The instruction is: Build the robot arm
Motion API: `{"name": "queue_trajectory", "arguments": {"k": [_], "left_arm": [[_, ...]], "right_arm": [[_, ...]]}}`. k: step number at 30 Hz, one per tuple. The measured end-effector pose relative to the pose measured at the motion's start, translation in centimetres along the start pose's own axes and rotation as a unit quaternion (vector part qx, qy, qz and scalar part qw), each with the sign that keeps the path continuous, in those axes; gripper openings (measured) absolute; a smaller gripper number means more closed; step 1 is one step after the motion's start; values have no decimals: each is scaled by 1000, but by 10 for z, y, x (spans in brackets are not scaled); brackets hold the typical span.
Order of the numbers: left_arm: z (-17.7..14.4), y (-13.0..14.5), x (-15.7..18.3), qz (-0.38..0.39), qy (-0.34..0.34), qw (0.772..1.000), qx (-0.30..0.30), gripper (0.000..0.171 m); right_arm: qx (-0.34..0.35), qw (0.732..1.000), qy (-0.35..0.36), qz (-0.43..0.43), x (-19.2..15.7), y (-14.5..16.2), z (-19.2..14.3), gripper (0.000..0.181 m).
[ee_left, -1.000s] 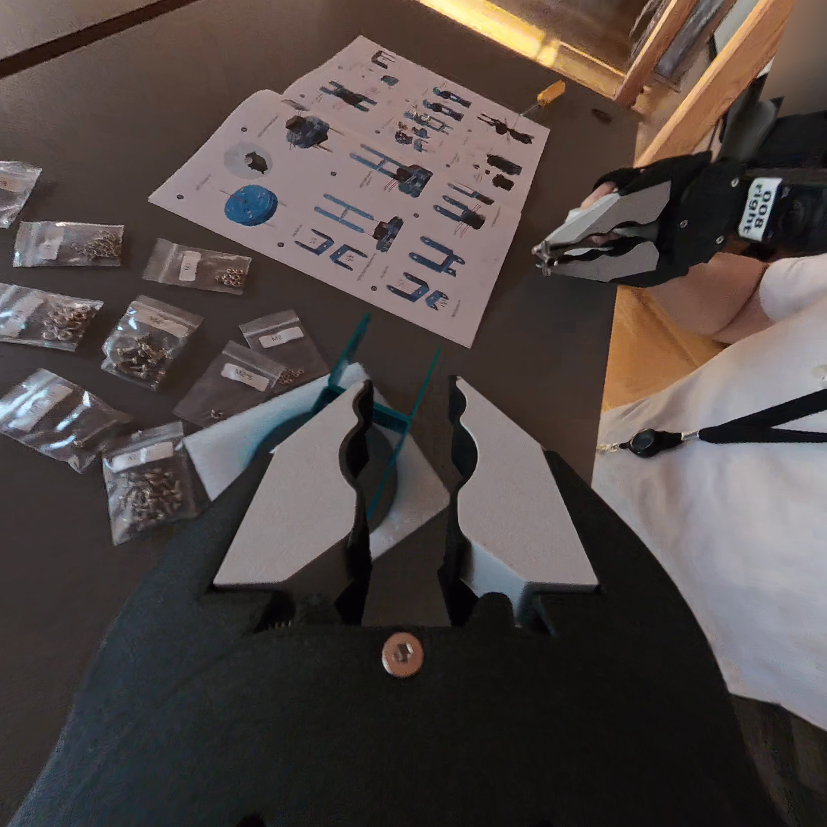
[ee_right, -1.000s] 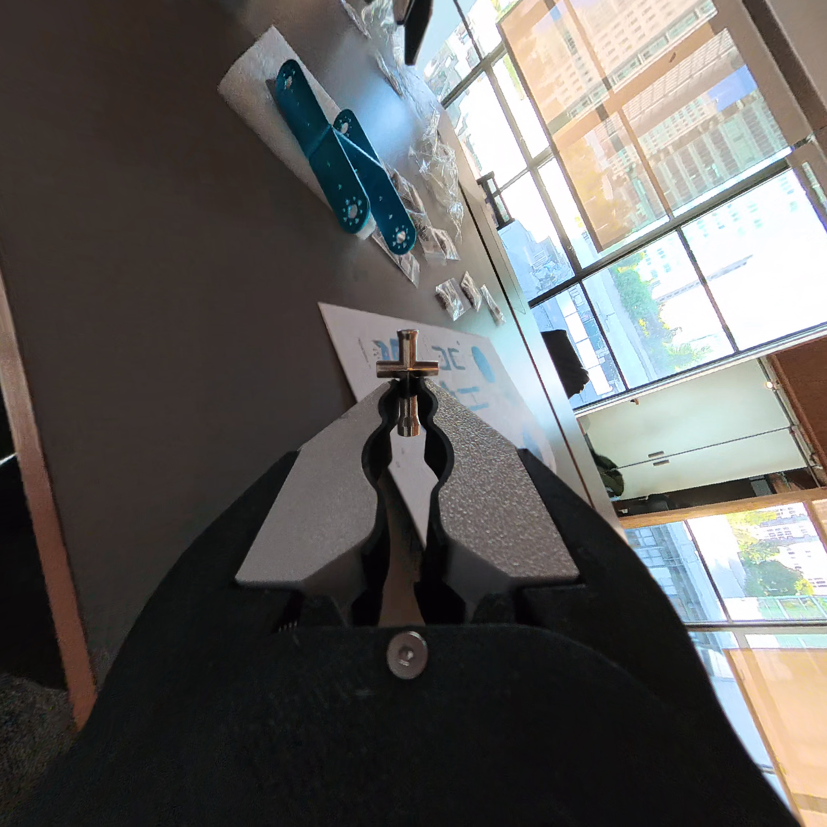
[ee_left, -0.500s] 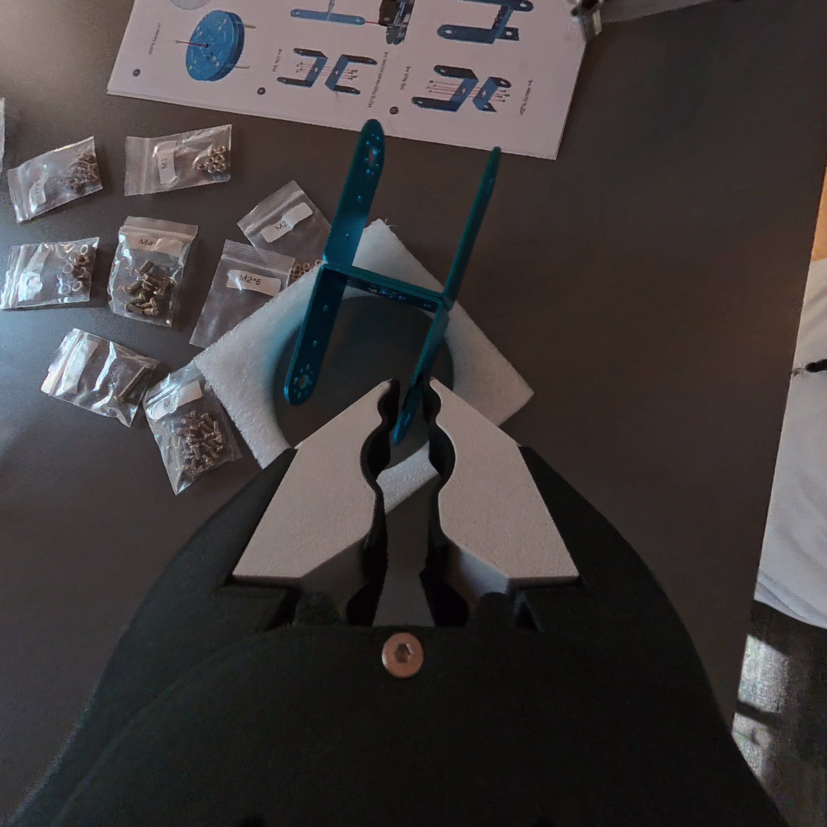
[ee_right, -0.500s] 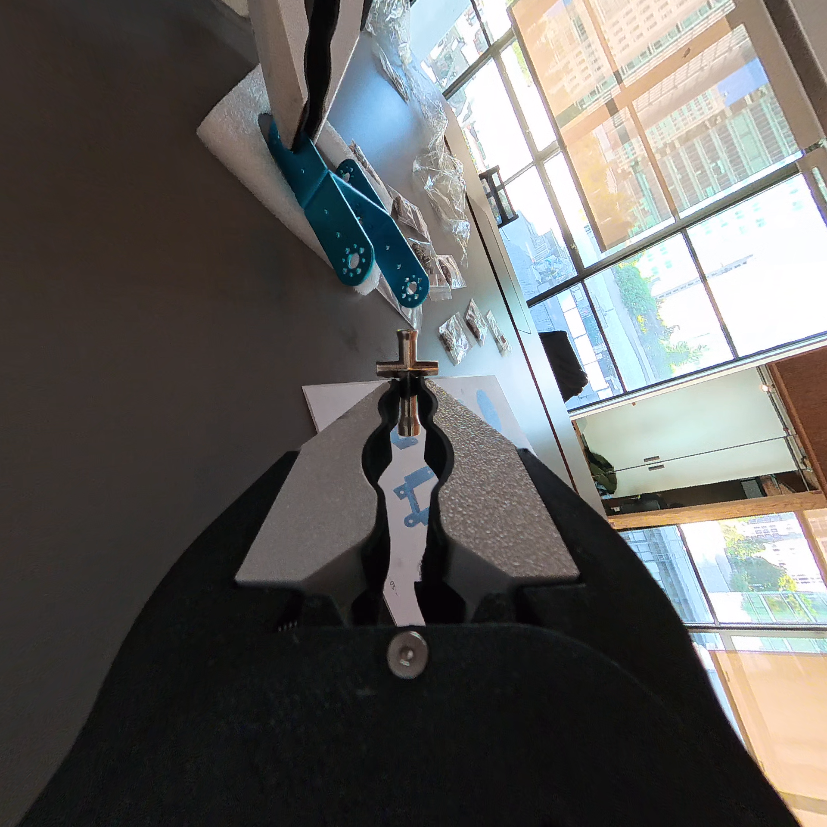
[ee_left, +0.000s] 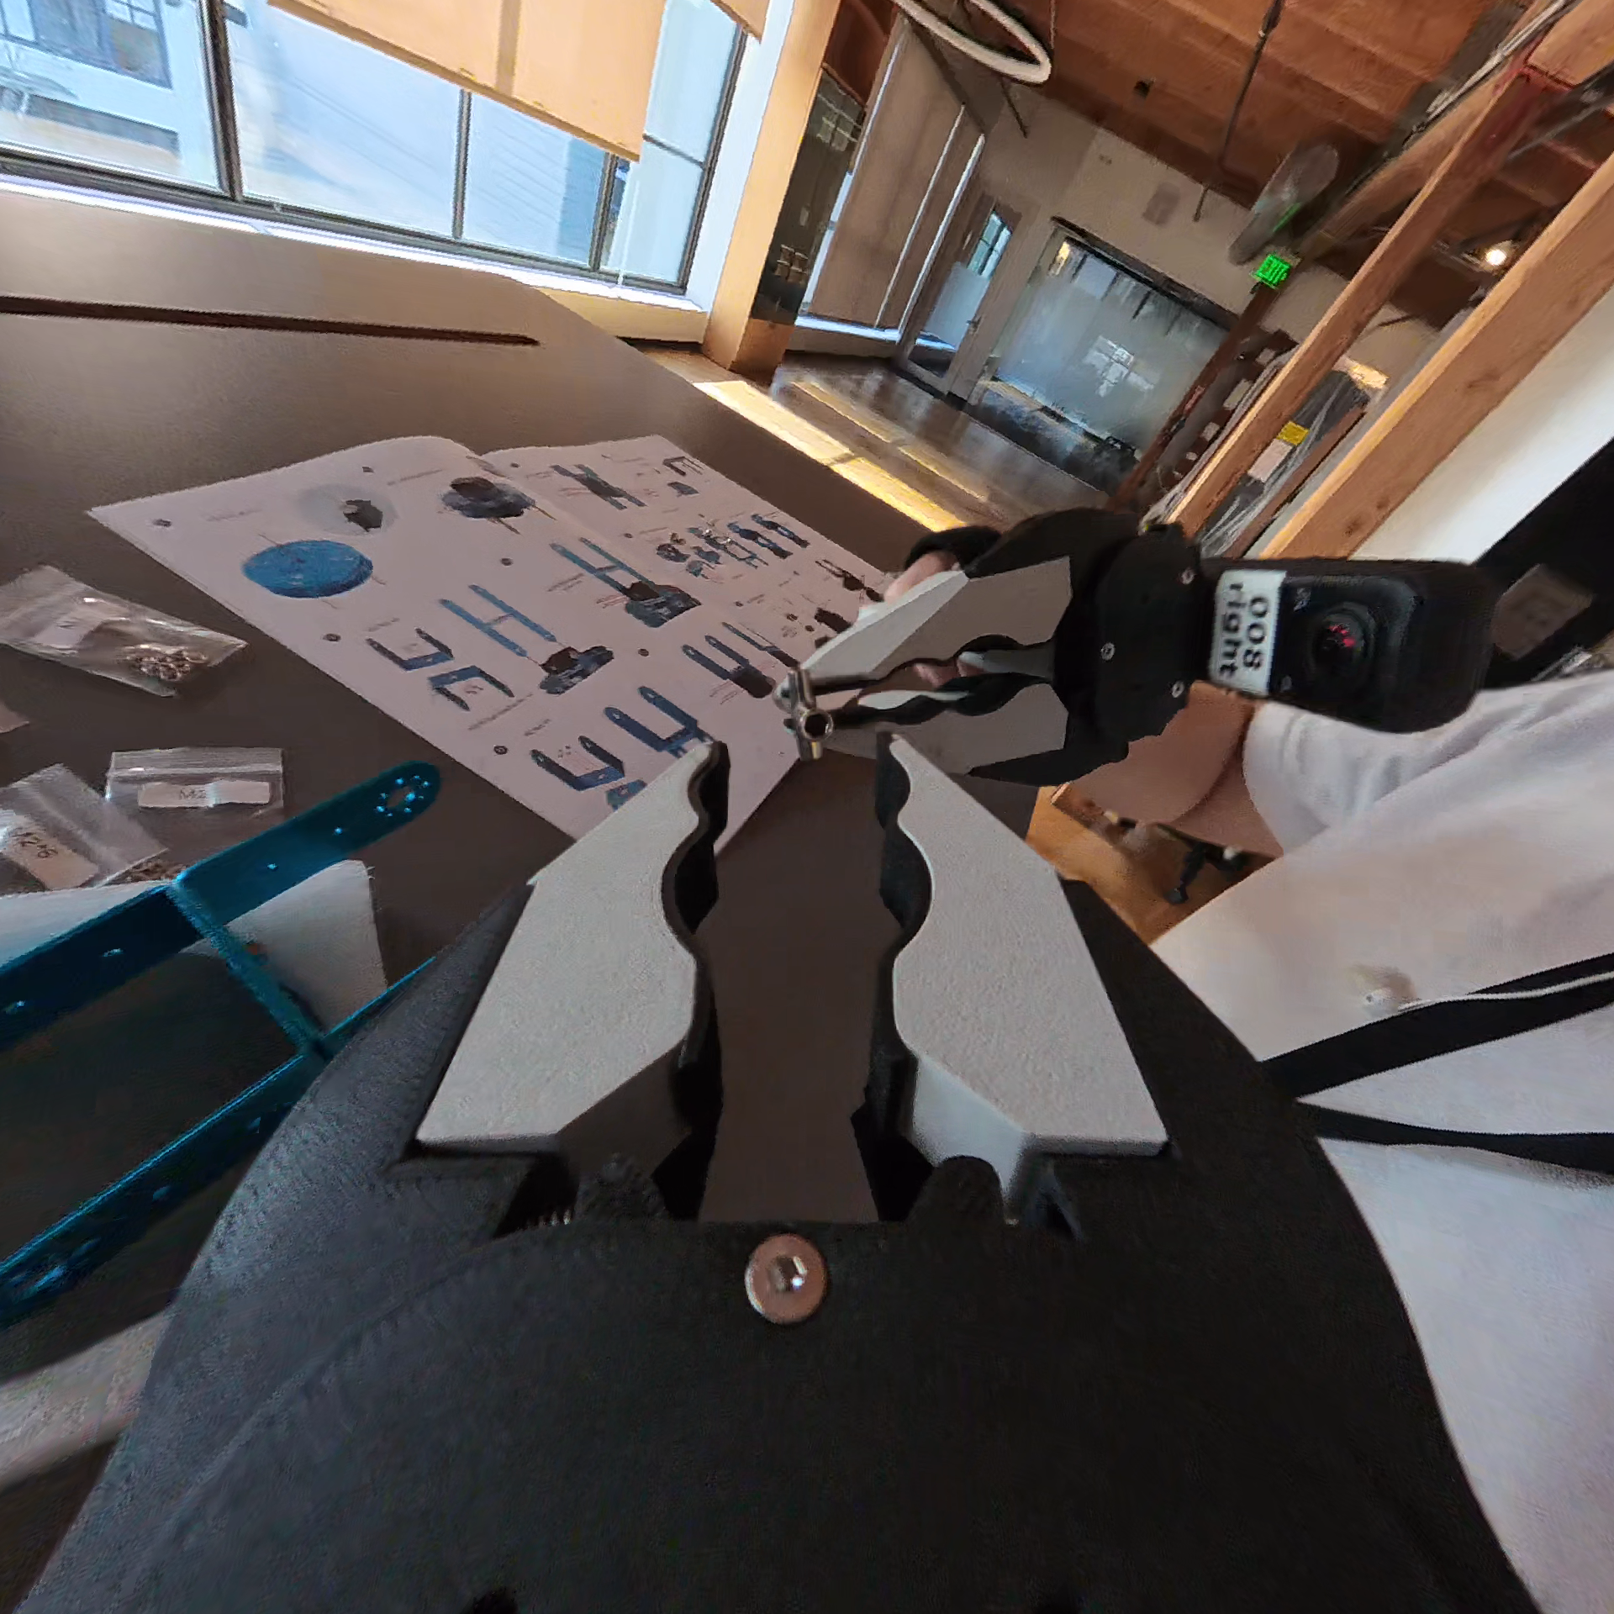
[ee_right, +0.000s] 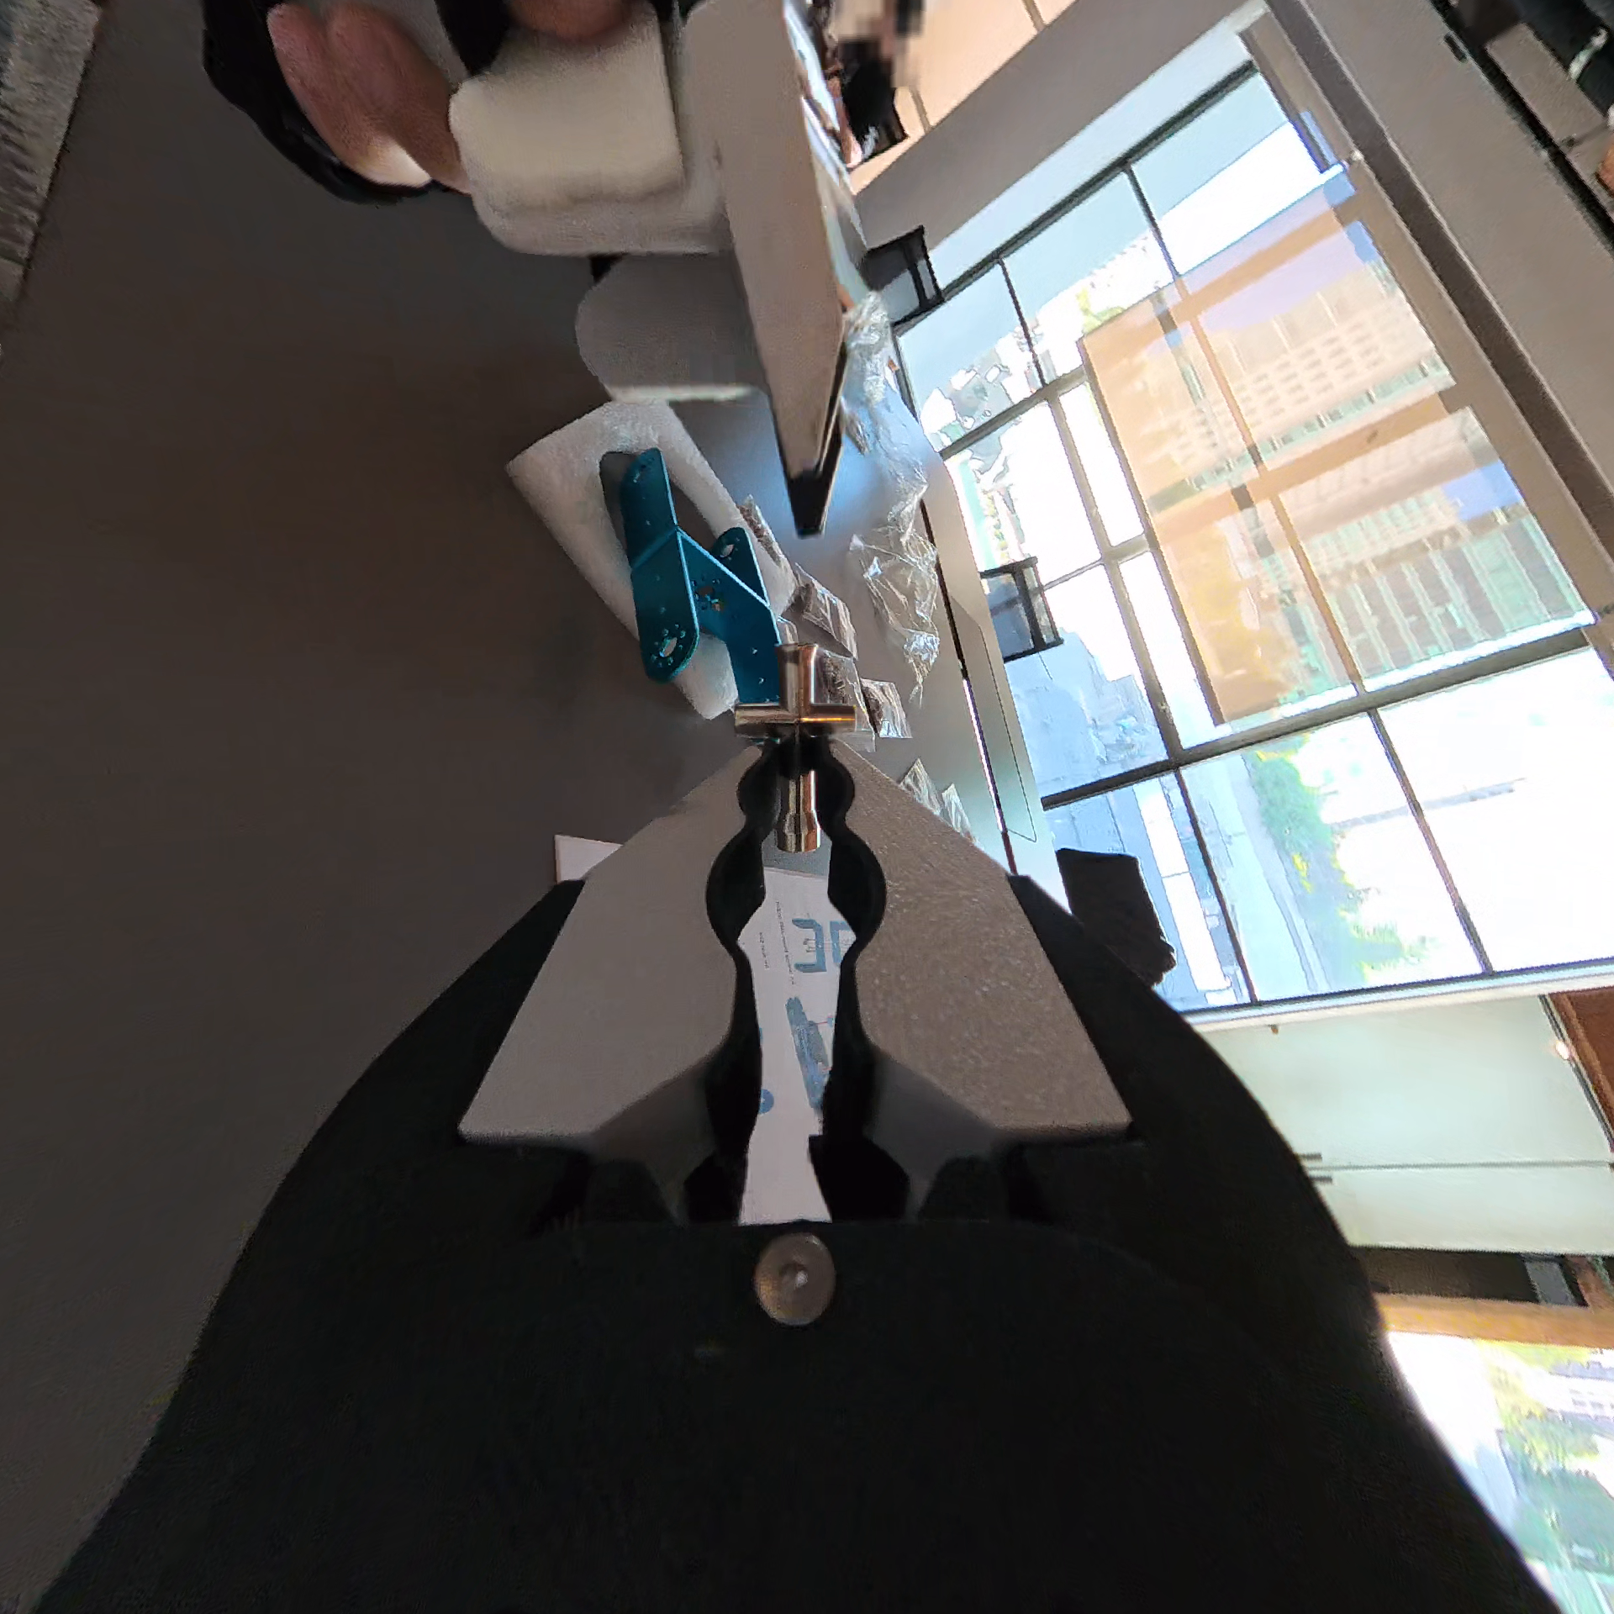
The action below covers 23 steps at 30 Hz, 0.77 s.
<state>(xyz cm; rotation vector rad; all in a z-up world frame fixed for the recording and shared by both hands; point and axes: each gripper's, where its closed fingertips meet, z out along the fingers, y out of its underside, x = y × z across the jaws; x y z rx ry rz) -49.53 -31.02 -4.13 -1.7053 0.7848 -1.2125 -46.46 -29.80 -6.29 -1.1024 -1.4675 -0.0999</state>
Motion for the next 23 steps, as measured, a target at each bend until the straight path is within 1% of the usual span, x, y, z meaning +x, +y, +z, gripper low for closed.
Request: {"name": "queue_trajectory", "arguments": {"k": [2,4,8,10,12,14,15,16,17,20,22,23], "left_arm": [[16,12,-6,19,-39,999,-25,37],[28,19,-7,34,-67,997,-29,36],[35,19,1,16,-65,998,1,8],[33,22,-3,11,-76,997,1,7],[30,24,-3,-4,-67,998,3,7],[25,20,-2,-33,-38,999,20,7],[21,15,1,-57,-11,998,36,7],[16,8,4,-87,22,994,55,7],[11,2,6,-117,54,989,70,7],[-3,-9,13,-187,140,968,90,7],[-7,-10,14,-211,172,959,83,7],[-10,-11,15,-219,187,954,83,7]], "right_arm": [[8,1000,-25,-14,0,1,1,6],[19,998,-50,-21,-1,0,1,6],[42,995,-79,-51,-8,-4,4,6],[42,994,-86,-59,-12,-3,7,6],[53,993,-94,-55,-14,-6,8,6],[78,992,-91,-39,-12,-13,9,6],[105,990,-88,-22,-9,-20,7,10],[141,986,-87,0,-6,-28,4,25],[176,980,-87,22,-3,-36,1,44],[230,969,-81,47,6,-46,-4,44],[260,960,-92,46,6,-56,-5,43],[274,955,-99,51,6,-62,-5,38]]}}
